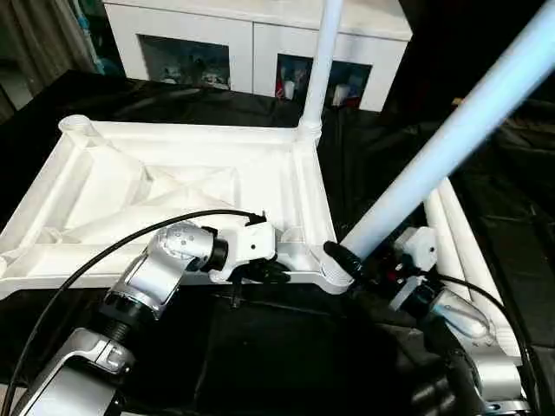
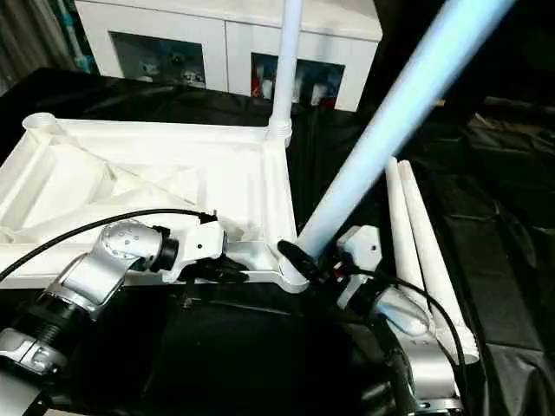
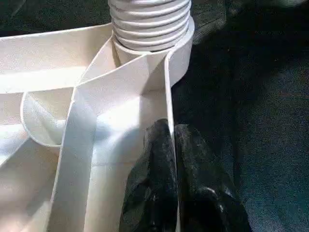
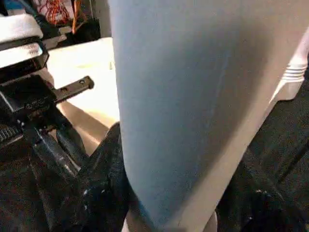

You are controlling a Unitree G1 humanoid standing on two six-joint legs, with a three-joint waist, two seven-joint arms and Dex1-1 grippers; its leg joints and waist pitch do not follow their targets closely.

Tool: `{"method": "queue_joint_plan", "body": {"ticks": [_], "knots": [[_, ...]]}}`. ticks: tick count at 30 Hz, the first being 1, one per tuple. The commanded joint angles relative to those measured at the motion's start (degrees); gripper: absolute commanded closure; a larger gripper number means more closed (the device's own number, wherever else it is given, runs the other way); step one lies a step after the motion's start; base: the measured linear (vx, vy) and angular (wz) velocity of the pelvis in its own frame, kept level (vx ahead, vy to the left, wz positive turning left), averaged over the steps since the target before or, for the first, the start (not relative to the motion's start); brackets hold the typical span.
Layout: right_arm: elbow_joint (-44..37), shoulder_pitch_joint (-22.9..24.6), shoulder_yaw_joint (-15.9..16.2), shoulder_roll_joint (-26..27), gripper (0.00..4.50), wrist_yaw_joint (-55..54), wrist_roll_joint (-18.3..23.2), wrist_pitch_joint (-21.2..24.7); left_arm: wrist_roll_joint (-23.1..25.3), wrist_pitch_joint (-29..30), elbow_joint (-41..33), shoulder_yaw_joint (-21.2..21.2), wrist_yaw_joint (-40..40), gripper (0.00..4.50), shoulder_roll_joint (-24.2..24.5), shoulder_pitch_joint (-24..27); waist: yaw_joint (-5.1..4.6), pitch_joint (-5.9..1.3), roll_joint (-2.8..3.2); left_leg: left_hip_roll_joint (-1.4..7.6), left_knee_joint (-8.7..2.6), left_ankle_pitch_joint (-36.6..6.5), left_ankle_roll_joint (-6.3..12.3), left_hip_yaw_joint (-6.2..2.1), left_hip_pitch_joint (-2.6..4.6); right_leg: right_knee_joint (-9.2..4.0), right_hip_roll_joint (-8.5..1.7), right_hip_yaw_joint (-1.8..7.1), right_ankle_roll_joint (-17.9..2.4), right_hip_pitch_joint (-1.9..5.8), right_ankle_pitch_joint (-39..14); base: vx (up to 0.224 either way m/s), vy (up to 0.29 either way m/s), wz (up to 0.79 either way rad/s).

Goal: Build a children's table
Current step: Insert table leg to table base

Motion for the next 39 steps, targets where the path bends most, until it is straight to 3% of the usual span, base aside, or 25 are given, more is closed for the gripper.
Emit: {"method": "queue_joint_plan", "body": {"ticks": [1, 4, 9, 12, 17, 23, 31, 36, 39], "knots": [[3.5, 1.4, 3.9, -1.5, 2.64, 2.1, -2.3, 4.8, 3.4, 1.2, 2.9, -3.2, -0.7, 4.5, 0.8, 1.1, 0.2, -1.68, 0.0, 4.07, -4.26, -15.9, 2.49, -2.06, 0.18, -4.32, -4.52, 3.36, -10.2, 1.29, -18.0, 0.0, 0.0, 0.0], [3.5, 0.4, 5.2, -2.5, 2.64, 4.6, -1.1, 8.2, 3.9, 1.3, 3.0, -4.2, -2.5, 4.5, 1.6, 0.9, 0.16, -1.83, 0.05, 4.06, -4.17, -15.1, 2.79, -2.05, 0.17, -4.24, -4.52, 3.41, -10.4, 1.32, -16.7, 0.0, 0.0, 0.0], [3.9, -0.9, 5.3, -4.0, 2.64, 7.7, 1.0, 11.2, 3.5, 2.6, 3.0, -5.0, -4.3, 4.5, 2.0, 0.3, 0.19, -2.42, -0.2, 4.21, -3.88, -12.0, 3.01, -1.95, 0.22, -3.28, -4.29, 3.28, -12.8, 1.67, -7.8, 0.0, 0.0, 0.0], [4.7, -1.6, 4.9, -5.3, 2.64, 10.0, 2.2, 12.3, 3.0, 2.0, 4.1, -4.9, -5.1, 4.5, 1.8, -0.9, 0.18, -2.34, -0.49, 4.12, -3.77, -12.5, 3.33, -1.8, 0.26, -3.36, -4.29, 3.3, -13.4, 1.64, -7.6, 0.0, 0.0, 0.0], [5.2, -1.5, 4.8, -6.1, 2.64, 11.9, 2.3, 11.9, 2.3, -1.9, 6.2, -4.4, -5.0, 4.5, 1.1, -2.4, 0.62, -2.23, -0.48, 4.27, -3.93, -14.2, 2.56, -1.91, 0.44, -3.79, -4.51, 3.35, -12.6, 1.5, -11.5, 0.0, 0.0, 0.0], [3.0, 0.4, 5.7, -6.2, 2.64, 13.0, 2.9, 11.2, 2.2, -4.6, 7.6, -4.6, -6.9, 4.5, 1.7, -3.3, 1.13, -2.35, -0.56, 4.27, -3.88, -12.6, 2.98, -1.86, 0.36, -3.42, -4.47, 3.32, -12.5, 1.64, -8.3, 0.0, 0.0, 0.0], [7.4, -1.3, 3.7, -3.6, 2.64, 8.6, 2.0, 9.2, 1.1, -4.0, 8.6, -3.5, -5.8, 4.5, 1.0, -3.4, 1.14, -2.31, -0.26, 4.35, -4.14, -15.1, 1.64, -1.98, 0.45, -3.71, -4.61, 3.33, -12.5, 1.47, -11.4, 0.0, 0.0, 0.0], [10.8, -2.9, 1.8, -1.9, 2.64, 4.5, 1.0, 7.7, 0.9, -2.0, 8.8, -2.5, -3.9, 4.5, -0.2, -3.5, 0.85, -1.78, -0.32, 4.37, -4.64, -20.8, -0.11, -2.44, 0.51, -4.86, -4.92, 3.41, -10.0, 0.93, -22.5, 0.0, 0.0, 0.0], [15.0, -6.1, 0.4, 0.1, 2.64, -2.2, -1.2, 8.5, 1.2, 3.0, 8.4, -1.4, -0.3, 4.5, -1.4, -3.9, 0.4, -1.5, -0.24, 4.28, -4.89, -24.0, -1.69, -2.96, 0.66, -5.39, -5.09, 3.24, -8.4, 0.53, -29.2, 0.0, 0.0, 0.0]]}}
